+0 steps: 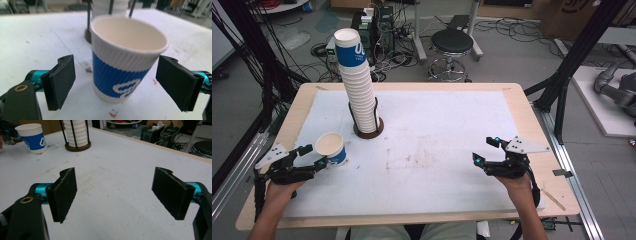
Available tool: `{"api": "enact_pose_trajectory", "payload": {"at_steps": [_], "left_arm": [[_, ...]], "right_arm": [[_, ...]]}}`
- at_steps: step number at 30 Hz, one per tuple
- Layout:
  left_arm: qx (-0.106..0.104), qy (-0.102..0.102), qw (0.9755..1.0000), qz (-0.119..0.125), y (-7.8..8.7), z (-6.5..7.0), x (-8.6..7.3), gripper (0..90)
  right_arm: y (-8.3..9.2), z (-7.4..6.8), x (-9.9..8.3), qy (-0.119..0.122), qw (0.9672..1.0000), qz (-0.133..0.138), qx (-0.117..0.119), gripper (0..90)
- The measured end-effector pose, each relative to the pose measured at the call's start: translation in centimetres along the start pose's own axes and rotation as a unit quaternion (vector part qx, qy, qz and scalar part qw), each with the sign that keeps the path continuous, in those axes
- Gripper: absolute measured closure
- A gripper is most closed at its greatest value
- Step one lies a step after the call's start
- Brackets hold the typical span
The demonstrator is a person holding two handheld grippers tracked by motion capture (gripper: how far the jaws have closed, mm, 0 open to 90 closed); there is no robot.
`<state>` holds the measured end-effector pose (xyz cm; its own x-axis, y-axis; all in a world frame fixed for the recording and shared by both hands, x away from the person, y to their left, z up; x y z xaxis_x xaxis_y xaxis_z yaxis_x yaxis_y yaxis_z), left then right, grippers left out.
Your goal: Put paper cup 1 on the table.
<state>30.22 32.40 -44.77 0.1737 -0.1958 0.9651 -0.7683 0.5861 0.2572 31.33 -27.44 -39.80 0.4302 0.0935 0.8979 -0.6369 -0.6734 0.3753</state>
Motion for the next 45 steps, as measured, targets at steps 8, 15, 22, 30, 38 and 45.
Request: {"api": "enact_pose_trajectory", "payload": {"at_steps": [8, 15, 22, 30, 38, 45], "left_arm": [[-0.021, -0.012, 0.9994, 0.027, 1.1, 0.6, 1.3, 16.1], [-0.044, -0.022, 0.9969, 0.062, 1.2, 1.9, 4.2, 16.1], [-0.066, -0.027, 0.9941, 0.082, -0.5, 3.6, 6.7, 16.0], [-0.098, -0.038, 0.9894, 0.1, -3.1, 5.4, 8.9, 16.0], [-0.103, -0.049, 0.9883, 0.101, -4.7, 6.4, 9.7, 16.0], [-0.108, -0.05, 0.9883, 0.095, -5.1, 6.7, 9.4, 16.1]], "right_arm": [[0.1, 0.1, 0.0, 0.0, 1.0, -0.001, -0.002, 20.8], [0.1, 0.2, 0.0, -0.001, 1.0, 0.001, -0.005, 20.8], [0.3, 0.5, 0.0, -0.001, 0.9999, -0.002, -0.012, 20.8], [0.4, 0.7, 0.0, -0.002, 0.9999, -0.002, -0.014, 20.8], [0.2, 0.8, 0.0, -0.014, 0.9998, -0.007, -0.011, 20.8], [0.0, 0.4, 0.2, -0.01, 0.9999, -0.007, -0.009, 20.8]]}}
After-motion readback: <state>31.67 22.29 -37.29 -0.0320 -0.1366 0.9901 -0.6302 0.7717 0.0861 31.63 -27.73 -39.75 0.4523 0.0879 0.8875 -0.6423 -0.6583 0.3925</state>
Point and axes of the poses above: each handheld gripper's, and its own axes: y roughly backward along the jaws, x roughly out of its top, z roughly to its right, the point moved 3 cm from there along -y, roughly forward along the jaws, and after that the axes turned 12 degrees about -y, right-handed, at the moved point
